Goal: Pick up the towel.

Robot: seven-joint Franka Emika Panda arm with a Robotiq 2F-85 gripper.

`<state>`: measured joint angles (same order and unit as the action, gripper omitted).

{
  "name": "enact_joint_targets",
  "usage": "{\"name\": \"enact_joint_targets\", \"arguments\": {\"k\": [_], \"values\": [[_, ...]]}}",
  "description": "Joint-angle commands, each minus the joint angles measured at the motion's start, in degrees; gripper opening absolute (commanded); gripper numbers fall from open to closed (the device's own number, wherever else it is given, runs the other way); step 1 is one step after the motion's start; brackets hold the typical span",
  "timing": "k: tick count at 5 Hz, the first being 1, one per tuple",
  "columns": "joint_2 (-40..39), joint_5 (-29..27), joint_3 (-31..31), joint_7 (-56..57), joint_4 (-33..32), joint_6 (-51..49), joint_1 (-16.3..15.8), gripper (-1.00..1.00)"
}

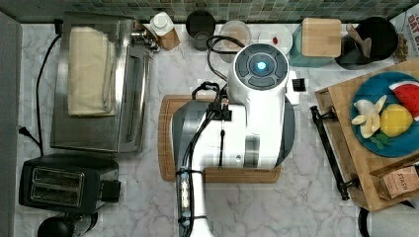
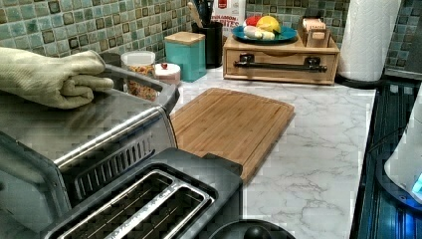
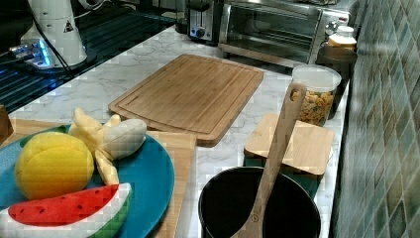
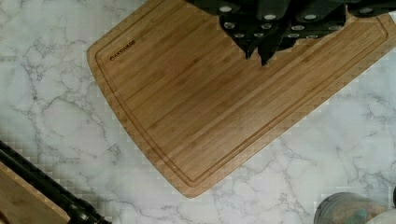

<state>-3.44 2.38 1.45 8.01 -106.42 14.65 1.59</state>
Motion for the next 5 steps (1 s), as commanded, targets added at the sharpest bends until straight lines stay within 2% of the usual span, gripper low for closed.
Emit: {"name": "enact_joint_targets", "arguments": {"k": [1, 2, 3, 4, 5], "values": [[0.00, 0.72, 0.09, 0.03, -0.54, 0.25, 0.08, -1.00], [0.00, 0.72, 0.04, 0.03, -0.54, 0.25, 0.13, -1.00], [-1.81, -3.30, 1.62, 2.74, 0.26, -1.69, 2.10, -1.00], [-1.30, -6.17, 0.97, 7.02, -0.15, 2.39, 1.59, -1.00], [-0.44, -5.58, -1.21, 8.73, 0.68, 6.70, -0.23, -1.00]]}}
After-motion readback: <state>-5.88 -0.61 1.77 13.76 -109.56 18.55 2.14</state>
